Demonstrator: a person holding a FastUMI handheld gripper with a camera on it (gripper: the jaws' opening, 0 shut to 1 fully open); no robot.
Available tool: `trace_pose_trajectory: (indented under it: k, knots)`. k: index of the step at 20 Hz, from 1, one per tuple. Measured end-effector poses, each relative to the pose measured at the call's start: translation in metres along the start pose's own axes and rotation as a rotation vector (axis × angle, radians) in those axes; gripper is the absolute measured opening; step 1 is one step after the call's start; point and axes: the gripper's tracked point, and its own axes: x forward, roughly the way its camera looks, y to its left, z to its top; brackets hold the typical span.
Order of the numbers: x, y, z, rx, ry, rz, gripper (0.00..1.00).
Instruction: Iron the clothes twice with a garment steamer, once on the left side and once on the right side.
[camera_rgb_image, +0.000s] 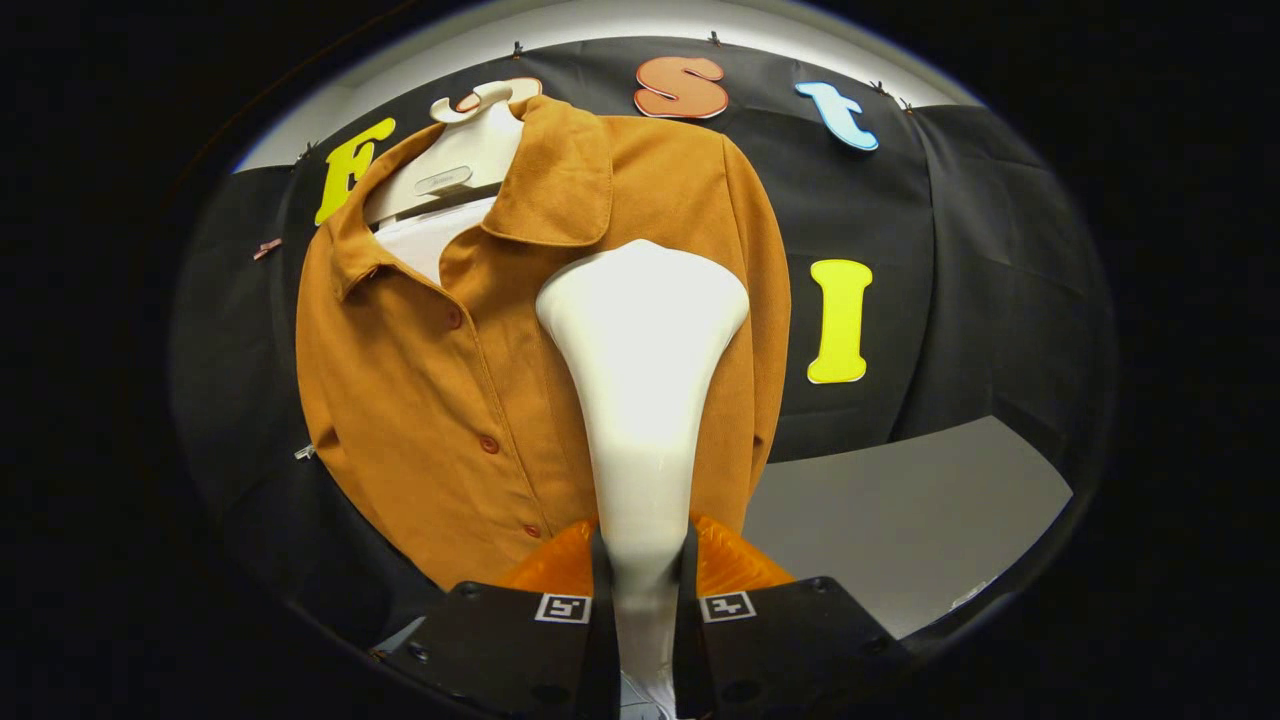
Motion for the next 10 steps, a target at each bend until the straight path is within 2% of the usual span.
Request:
trace_pose_trajectory:
  k: [4,10]
  knots:
    - [0.007,0.005,-0.024,0.017,0.017,0.005,0.24]
    - [0.017,0.007,-0.084,0.031,0.079,0.001,0.25]
